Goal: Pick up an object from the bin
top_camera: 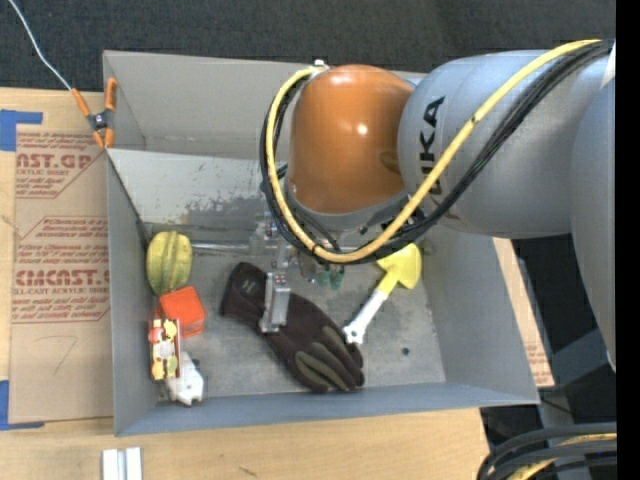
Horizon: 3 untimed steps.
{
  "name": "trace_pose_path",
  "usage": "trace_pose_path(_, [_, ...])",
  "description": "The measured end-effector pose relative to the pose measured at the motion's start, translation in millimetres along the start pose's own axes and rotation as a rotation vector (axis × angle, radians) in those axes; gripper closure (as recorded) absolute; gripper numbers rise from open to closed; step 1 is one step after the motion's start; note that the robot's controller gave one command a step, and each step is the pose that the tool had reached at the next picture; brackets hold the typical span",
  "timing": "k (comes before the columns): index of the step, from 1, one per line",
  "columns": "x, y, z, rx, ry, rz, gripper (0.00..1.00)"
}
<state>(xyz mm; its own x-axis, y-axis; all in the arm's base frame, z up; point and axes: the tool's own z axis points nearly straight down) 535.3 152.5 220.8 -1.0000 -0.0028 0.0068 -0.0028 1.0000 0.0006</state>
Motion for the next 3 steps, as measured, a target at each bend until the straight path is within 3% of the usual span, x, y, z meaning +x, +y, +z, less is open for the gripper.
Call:
trace_pose_path(1, [-1.7, -1, -5, -0.001, -0.008, 0.002, 0.0])
trace_pose_path(2, [-12.8, -12, 55, 0.0, -0.008, -0.116, 0.0])
trace_pose_path(3, [1.5, -5, 88, -0.001, -0.005, -0.208, 0.0])
